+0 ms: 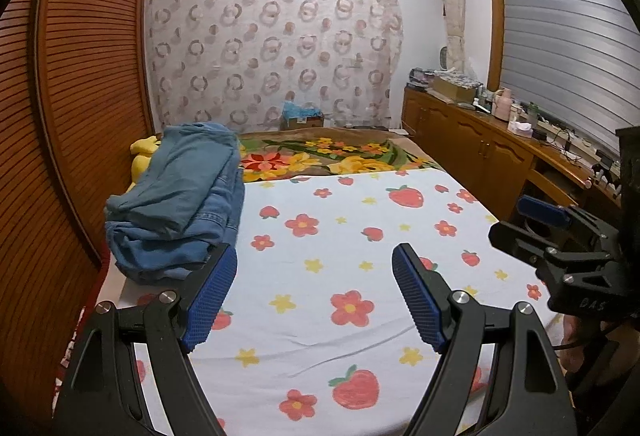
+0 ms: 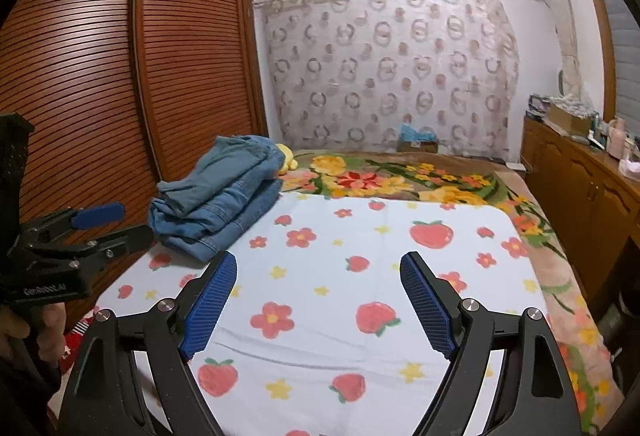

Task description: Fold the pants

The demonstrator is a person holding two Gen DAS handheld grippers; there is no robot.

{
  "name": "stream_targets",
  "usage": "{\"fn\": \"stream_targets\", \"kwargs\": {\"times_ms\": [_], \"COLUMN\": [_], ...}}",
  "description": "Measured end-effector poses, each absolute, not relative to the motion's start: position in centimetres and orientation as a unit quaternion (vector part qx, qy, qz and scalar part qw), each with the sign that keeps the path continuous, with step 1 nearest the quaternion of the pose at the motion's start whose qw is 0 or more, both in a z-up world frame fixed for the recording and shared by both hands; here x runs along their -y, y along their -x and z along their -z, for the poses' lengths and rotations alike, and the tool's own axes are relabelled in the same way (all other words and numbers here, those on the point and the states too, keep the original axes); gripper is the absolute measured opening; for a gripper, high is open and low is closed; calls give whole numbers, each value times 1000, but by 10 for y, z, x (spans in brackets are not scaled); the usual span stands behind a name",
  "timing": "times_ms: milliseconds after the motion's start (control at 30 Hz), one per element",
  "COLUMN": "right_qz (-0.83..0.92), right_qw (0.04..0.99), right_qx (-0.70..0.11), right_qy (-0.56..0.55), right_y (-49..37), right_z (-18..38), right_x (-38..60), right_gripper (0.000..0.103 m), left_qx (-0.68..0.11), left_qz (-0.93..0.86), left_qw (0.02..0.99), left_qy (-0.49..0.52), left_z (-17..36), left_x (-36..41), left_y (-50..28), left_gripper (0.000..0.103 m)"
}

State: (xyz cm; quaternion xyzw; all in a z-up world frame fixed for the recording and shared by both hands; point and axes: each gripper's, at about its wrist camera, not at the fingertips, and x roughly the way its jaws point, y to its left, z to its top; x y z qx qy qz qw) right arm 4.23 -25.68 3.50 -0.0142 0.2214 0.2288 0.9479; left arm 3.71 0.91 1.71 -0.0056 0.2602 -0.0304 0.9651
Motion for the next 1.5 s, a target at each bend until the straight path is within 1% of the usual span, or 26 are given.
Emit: {"fn": "stream_targets", "kwargs": {"times_ms": [300,633,1033,1500], "right_qz": [-200,-171,-160,-158], "right_qw": [952,963,971,971], "right_qx": [-232,-206,-178,-177], "right_qy": [11,1,1,3], "right_y": [-44,-28,-1,3], "right_z": [-41,-59,-50,-45], "right_x": [255,251,251,249], "right_gripper": [86,86,87,87], "left_qx": [-262,-241,-220,-218], "left_qz": [47,53,42,39], "left_qw": [964,969,975,975], "left_qy": [5,0,4,6], "left_z": [-13,-29,-41,-42], "left_x": [8,17,10,7], "left_y": [-39,-31,-21,-20], "left_gripper": [81,81,81,81]}}
